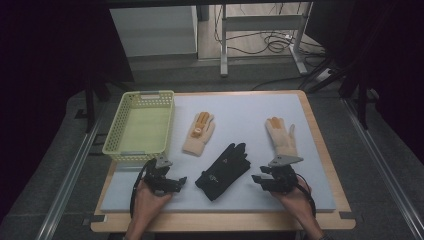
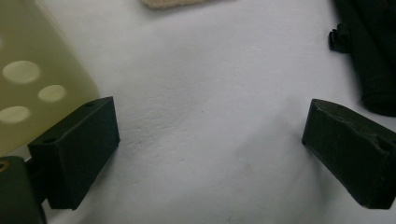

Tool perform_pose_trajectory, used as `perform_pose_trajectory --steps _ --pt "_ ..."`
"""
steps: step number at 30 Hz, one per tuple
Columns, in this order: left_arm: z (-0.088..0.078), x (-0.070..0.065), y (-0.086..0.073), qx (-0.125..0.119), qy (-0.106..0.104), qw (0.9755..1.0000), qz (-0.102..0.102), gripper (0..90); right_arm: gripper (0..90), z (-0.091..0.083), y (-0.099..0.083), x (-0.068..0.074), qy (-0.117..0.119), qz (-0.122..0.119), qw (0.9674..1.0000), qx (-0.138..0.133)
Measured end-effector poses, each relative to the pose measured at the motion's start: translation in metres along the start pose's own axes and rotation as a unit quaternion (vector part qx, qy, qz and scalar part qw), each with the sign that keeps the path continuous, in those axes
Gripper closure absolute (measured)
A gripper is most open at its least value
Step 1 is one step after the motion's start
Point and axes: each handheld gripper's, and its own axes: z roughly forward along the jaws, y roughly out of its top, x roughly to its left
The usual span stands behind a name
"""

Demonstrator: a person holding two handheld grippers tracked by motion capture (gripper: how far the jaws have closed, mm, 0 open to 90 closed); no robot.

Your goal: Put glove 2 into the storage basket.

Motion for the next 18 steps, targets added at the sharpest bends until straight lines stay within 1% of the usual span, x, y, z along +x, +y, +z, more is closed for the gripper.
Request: perform_pose_trajectory --steps 3,6,8,11,12,13,15,18 --pt "0.0 0.0 0.0 0.0 0.0 1.0 -0.001 4.1 37.0 -0.004 -0.009 -0.011 -0.021 0.01 0.9997 0.001" --pt "0.0 0.0 0.0 0.0 -0.001 1.0 -0.001 4.1 30.6 -0.007 -0.018 -0.021 -0.044 0.017 0.9989 0.003" --pt "0.0 0.0 0.0 0.001 -0.003 1.0 -0.002 3.8 27.9 -0.009 -0.023 -0.026 -0.06 0.014 0.9981 0.004" --pt "0.0 0.001 0.0 0.002 -0.005 1.0 -0.002 3.4 23.8 -0.01 -0.029 -0.032 -0.073 0.005 0.9973 0.008" --pt "0.0 0.001 0.0 0.002 -0.005 1.0 -0.002 3.2 22.6 -0.01 -0.029 -0.033 -0.068 0.009 0.9976 0.007" --pt "0.0 0.001 0.0 0.002 -0.006 1.0 -0.002 3.1 21.7 -0.01 -0.029 -0.033 -0.067 0.009 0.9977 0.009" --pt "0.0 0.001 0.0 0.003 -0.006 1.0 -0.001 3.1 19.7 -0.009 -0.029 -0.031 -0.075 0.002 0.9972 0.01" --pt "0.0 0.0 0.001 0.003 -0.004 1.0 0.0 3.2 18.7 -0.009 -0.03 -0.032 -0.075 0.007 0.9971 0.011"
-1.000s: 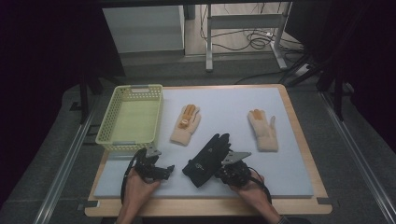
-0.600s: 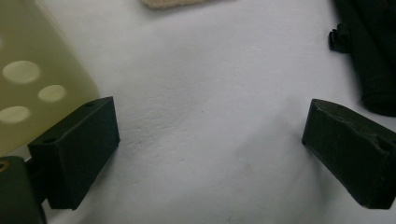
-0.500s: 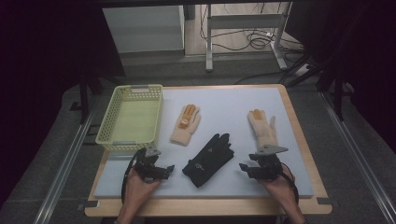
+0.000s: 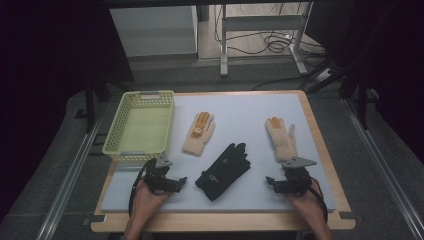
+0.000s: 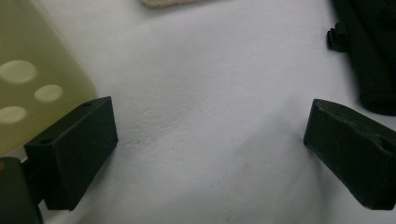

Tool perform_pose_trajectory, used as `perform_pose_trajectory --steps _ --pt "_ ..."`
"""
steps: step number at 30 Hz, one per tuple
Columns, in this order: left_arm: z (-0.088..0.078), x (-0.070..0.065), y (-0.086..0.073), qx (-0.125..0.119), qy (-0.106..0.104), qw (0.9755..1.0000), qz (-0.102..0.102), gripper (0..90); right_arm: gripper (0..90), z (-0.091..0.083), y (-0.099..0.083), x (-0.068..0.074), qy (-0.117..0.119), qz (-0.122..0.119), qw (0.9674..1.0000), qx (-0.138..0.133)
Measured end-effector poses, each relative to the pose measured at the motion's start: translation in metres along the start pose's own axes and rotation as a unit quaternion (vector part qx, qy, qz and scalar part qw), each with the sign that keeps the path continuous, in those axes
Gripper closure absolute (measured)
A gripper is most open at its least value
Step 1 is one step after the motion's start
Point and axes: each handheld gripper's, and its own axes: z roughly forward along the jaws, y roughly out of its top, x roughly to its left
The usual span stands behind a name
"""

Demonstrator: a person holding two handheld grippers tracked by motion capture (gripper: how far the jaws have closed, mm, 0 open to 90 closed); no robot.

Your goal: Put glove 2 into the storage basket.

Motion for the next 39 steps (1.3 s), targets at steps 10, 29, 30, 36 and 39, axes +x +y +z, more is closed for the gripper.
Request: perform_pose_trajectory --steps 10,29,30,36,39 --pt "-0.006 -0.012 0.011 0.008 -0.026 0.9995 0.017 4.2 18.6 0.0 0.0 0.0 -0.001 -0.001 1.0 -0.001" --pt "0.003 -0.078 0.081 0.024 -0.113 0.9901 0.08 0.0 18.6 0.0 0.0 0.0 -0.001 -0.001 1.0 -0.001" --pt "0.006 -0.084 0.083 0.026 -0.113 0.9895 0.086 0.0 18.6 0.0 0.0 0.0 -0.001 -0.001 1.0 -0.001" --pt "0.026 -0.116 0.09 0.047 -0.098 0.987 0.119 0.0 18.6 0.0 0.0 0.0 -0.001 -0.001 1.0 -0.001" --pt "0.038 -0.122 0.088 0.059 -0.056 0.9884 0.129 0.0 18.6 0.0 0.0 0.0 -0.001 -0.001 1.0 -0.001"
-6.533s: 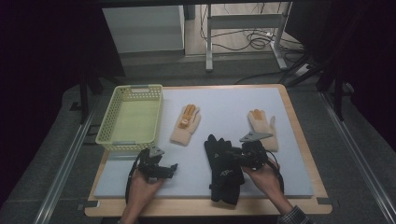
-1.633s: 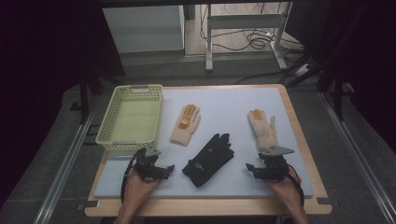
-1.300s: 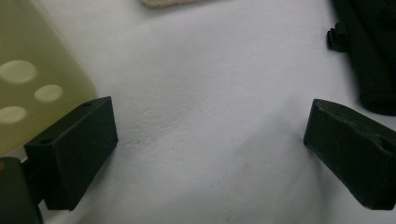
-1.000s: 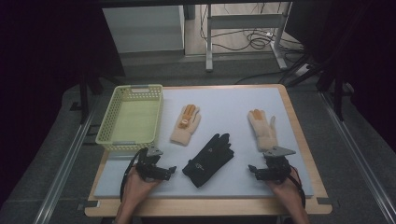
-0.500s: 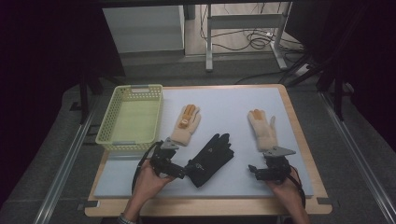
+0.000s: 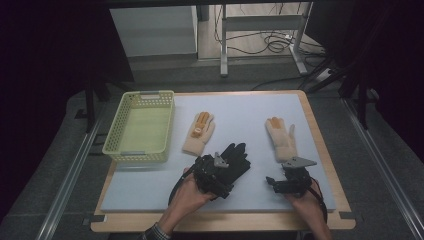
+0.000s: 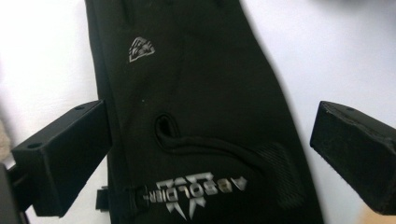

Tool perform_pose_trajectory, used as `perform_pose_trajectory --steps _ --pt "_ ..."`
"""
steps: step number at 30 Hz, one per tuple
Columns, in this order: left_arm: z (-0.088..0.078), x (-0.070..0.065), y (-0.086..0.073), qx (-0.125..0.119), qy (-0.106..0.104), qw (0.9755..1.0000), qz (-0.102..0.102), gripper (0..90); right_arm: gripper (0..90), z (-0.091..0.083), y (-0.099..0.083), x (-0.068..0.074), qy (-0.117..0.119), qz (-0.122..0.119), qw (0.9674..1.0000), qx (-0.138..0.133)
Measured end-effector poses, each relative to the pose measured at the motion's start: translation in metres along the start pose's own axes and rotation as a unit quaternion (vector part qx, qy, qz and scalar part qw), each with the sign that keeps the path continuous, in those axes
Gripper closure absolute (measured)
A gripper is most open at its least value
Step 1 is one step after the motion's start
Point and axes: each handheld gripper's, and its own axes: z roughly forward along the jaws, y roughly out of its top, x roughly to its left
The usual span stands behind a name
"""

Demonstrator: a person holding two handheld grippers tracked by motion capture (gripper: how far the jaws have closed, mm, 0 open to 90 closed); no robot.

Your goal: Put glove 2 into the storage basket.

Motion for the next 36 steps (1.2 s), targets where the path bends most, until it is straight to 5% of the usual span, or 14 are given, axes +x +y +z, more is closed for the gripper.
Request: perform_pose_trajectory --steps 3,7,10,11,13,16,23,27,30,36 --pt "0.011 0.007 -0.005 0.014 0.025 0.9996 -0.003 0.0 18.6 0.0 0.0 0.0 0.0 0.0 1.0 0.0" --pt "0.016 0.024 -0.014 0.011 -0.027 0.9986 -0.043 0.0 18.6 0.0 0.0 0.0 0.0 0.0 1.0 0.0" --pt "0.017 0.017 -0.014 0.02 -0.034 0.9989 -0.027 0.0 18.6 0.0 0.0 0.0 0.0 0.0 1.0 0.0" --pt "0.017 0.012 -0.013 0.027 -0.022 0.9993 -0.009 0.0 18.6 0.0 0.0 0.0 0.0 0.0 1.0 0.0" --pt "0.015 0.01 -0.011 0.033 -0.025 0.9991 -0.008 1.7 18.5 0.0 0.0 0.0 0.0 0.0 1.0 0.0" --pt "0.011 0.014 -0.009 0.034 -0.029 0.9989 -0.013 11.5 18.6 0.0 0.0 0.0 0.0 0.0 1.0 0.0" --pt "0.003 0.024 -0.01 0.025 -0.022 0.9994 -0.008 52.6 18.6 0.0 0.0 0.0 0.0 0.0 1.0 0.0" --pt "-0.005 0.022 -0.008 0.012 -0.018 0.9998 0.001 66.5 18.6 0.0 0.0 0.0 -0.001 0.0 1.0 0.0" --pt "-0.013 0.021 -0.003 0.006 -0.007 1.0 0.003 70.3 18.6 0.0 0.0 0.0 -0.001 0.0 1.0 0.0" --pt "-0.026 0.037 0.002 -0.003 -0.011 0.9995 -0.028 70.7 18.6 0.0 0.0 0.0 -0.001 0.0 1.0 0.0"
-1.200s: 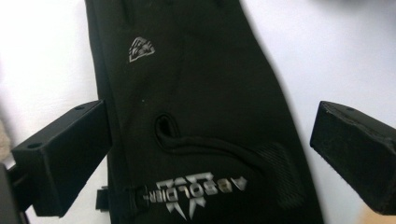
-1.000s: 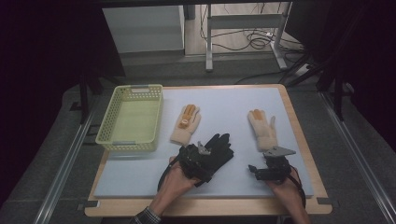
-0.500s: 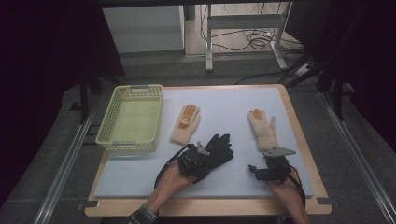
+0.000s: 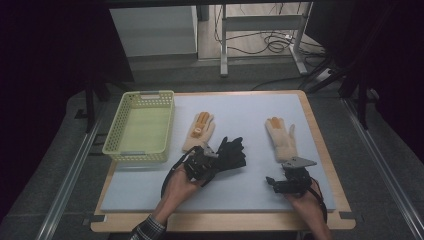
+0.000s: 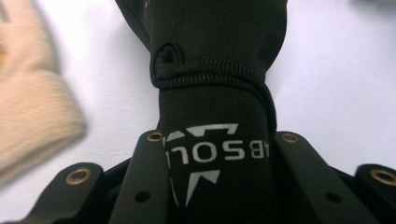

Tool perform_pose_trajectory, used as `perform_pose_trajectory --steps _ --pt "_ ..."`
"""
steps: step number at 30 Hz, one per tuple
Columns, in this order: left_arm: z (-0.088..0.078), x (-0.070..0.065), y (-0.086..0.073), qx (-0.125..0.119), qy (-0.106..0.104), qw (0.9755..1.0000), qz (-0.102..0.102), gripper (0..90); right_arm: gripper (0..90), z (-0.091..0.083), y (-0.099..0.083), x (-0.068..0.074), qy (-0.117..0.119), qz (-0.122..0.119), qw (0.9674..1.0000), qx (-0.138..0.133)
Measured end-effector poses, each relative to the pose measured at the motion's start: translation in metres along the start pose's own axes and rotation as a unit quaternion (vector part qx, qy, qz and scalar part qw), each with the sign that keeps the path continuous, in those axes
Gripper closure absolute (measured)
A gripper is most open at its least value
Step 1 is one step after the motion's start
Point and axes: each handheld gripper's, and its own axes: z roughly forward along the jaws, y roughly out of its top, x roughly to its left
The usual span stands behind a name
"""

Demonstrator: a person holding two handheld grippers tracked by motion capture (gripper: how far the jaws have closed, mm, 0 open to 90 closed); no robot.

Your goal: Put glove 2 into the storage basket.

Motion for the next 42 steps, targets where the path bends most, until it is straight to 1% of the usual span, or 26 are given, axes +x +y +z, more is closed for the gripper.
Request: perform_pose_trajectory --steps 4,6,13,18,20,23,26,29,30,34,37,40,42 --pt "-0.014 0.01 0.007 -0.015 0.014 0.9997 -0.013 70.3 18.6 0.0 0.0 0.0 0.0 0.0 1.0 0.0" --pt "-0.022 0.015 0.011 -0.02 0.028 0.9993 -0.015 69.8 18.6 0.0 0.0 0.0 0.0 0.0 1.0 0.0" --pt "-0.045 0.04 0.026 -0.026 0.061 0.9972 -0.033 69.6 18.6 0.0 0.0 0.0 0.0 0.0 1.0 0.0" --pt "-0.061 0.06 0.029 -0.024 0.089 0.9944 -0.052 69.5 18.6 0.0 0.0 0.0 0.0 -0.001 1.0 0.0" --pt "-0.067 0.07 0.029 -0.025 0.101 0.9925 -0.064 69.4 18.6 0.0 0.0 0.0 0.0 -0.001 1.0 -0.001" --pt "-0.076 0.087 0.027 -0.028 0.113 0.9899 -0.082 69.3 18.6 0.0 0.0 0.0 0.0 -0.002 1.0 -0.001" --pt "-0.085 0.104 0.023 -0.029 0.127 0.9865 -0.099 68.9 18.6 0.0 0.0 0.0 0.0 -0.001 1.0 -0.001" --pt "-0.095 0.119 0.018 -0.03 0.149 0.9818 -0.114 68.6 18.6 0.0 0.0 0.0 0.001 -0.001 1.0 -0.002" --pt "-0.098 0.125 0.015 -0.03 0.154 0.9799 -0.123 68.5 18.6 0.0 0.0 0.0 0.001 -0.001 1.0 -0.002" --pt "-0.107 0.145 0.005 -0.026 0.168 0.9738 -0.151 68.1 18.6 0.0 0.0 0.0 0.0 -0.001 1.0 -0.002" --pt "-0.112 0.161 -0.005 -0.02 0.181 0.9678 -0.174 67.9 18.6 0.0 0.0 0.0 0.001 -0.001 1.0 -0.002" --pt "-0.116 0.178 -0.016 -0.015 0.189 0.9603 -0.205 67.8 18.5 0.0 0.0 0.0 0.001 -0.001 1.0 -0.002" --pt "-0.115 0.19 -0.024 -0.008 0.193 0.9552 -0.225 67.7 18.5 0.0 0.0 0.0 0.001 -0.001 1.0 -0.002"
